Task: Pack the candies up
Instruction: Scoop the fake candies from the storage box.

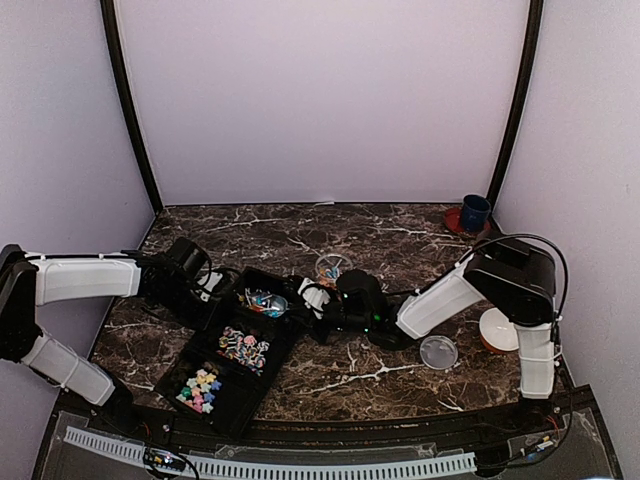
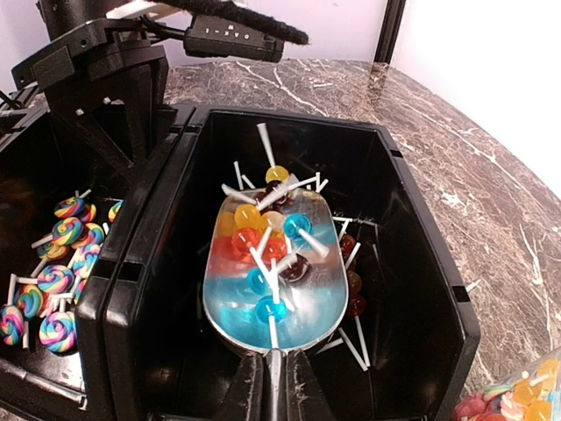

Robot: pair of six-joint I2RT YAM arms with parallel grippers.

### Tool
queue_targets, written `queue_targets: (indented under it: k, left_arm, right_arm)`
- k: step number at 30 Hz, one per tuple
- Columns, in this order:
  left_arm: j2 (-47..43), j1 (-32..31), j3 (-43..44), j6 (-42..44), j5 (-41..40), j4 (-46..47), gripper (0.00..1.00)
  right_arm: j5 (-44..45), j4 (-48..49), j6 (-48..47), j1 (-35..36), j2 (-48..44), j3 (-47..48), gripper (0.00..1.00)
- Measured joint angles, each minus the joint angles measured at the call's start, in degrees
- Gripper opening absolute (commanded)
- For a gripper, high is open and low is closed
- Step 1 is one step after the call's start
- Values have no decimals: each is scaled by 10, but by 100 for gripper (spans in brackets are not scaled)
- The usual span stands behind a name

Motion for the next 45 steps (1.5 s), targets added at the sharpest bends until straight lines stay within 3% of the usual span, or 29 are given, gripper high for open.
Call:
queue_targets:
  k: [19,45]
  left_arm:
    - [-3,1,-1,-2,5,4,0]
    - [-11,1,-1,-3,10,11,0]
  right_arm:
    - [37,99,9,0,-14,-69,0]
    - [77,121,2,-2,-126,-146,0]
